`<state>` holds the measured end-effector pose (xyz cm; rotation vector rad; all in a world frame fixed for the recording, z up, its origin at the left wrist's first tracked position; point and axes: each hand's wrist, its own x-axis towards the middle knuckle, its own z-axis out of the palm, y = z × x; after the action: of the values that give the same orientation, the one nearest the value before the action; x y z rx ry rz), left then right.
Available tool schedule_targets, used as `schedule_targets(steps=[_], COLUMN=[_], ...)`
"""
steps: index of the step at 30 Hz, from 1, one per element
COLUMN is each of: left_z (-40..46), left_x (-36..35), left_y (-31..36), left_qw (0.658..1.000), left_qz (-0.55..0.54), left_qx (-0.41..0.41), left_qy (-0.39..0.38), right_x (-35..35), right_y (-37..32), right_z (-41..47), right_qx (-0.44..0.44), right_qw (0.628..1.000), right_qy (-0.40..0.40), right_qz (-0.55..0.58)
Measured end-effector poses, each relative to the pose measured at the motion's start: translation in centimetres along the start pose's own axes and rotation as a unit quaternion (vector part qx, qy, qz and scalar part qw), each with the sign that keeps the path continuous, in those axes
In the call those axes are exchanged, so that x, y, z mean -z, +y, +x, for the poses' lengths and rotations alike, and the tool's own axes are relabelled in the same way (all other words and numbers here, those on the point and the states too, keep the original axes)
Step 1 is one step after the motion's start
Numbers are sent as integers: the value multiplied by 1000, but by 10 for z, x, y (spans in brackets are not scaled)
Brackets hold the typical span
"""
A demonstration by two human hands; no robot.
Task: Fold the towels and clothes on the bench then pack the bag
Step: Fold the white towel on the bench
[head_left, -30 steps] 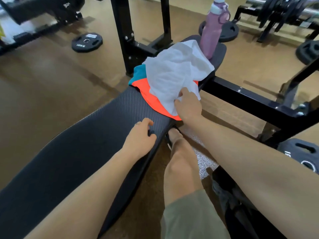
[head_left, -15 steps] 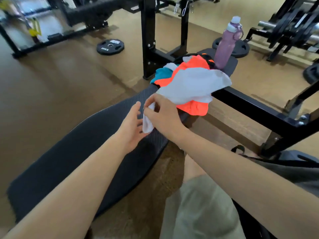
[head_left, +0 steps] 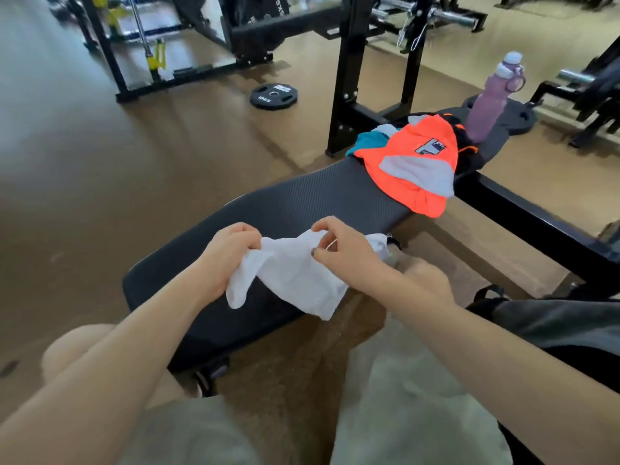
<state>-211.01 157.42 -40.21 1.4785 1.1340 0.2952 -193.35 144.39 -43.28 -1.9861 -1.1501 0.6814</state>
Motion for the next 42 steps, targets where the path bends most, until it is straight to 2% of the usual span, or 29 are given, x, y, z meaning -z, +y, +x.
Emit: schedule_targets(steps=[3, 8, 10, 12, 15, 17, 19, 20, 23, 25, 28, 32, 36, 40, 42], left_z=[-13, -20, -19, -15, -8, -5, -6, -8, -26, -34, -38, -41, -39, -30, -24], left_x=[8, 19, 24, 29, 42, 55, 59, 55, 28, 11, 2, 5, 15, 29, 39], left_y=[11, 21, 22, 21, 15, 7, -3, -7, -15, -20, -23, -16, -10, -5, -2], left_qw=[998, 996, 995, 996, 985, 950, 904, 892, 925, 924, 904, 862, 776, 749, 748], left_qz=[33, -16, -46, -50, 90, 250, 393, 426, 344, 317, 363, 440, 555, 586, 586], left_qx=[-50, -92, -88, -75, -77, -79, -86, -103, -159, -197, -224, -239, -258, -240, -217], left_qy=[-9, -12, -12, 12, 123, 168, 142, 106, -36, -78, -29, 74, 153, 195, 222], right_x=[-6, -27, -39, -47, -44, -38, -31, -28, -24, -22, -14, -3, 4, 6, 10], right_y=[-1, -8, -4, 2, 2, -2, -11, -16, -33, -42, -53, -54, -44, -35, -33], right_z=[5, 8, 7, 8, 8, 9, 9, 9, 5, -3, -10, -12, -16, -12, -8], right_qx=[21, 24, 28, 36, 21, 22, 26, 28, 40, 44, 49, 47, 43, 58, 49], right_qw=[997, 985, 983, 987, 993, 993, 993, 993, 989, 980, 972, 986, 988, 986, 983], right_qy=[-45, -155, -161, -132, -116, -118, -117, -115, -142, -190, -226, -163, -131, -77, -56], right_qz=[-62, -72, -82, -80, -31, -19, -10, -6, 0, 21, 45, -7, -65, -138, -165])
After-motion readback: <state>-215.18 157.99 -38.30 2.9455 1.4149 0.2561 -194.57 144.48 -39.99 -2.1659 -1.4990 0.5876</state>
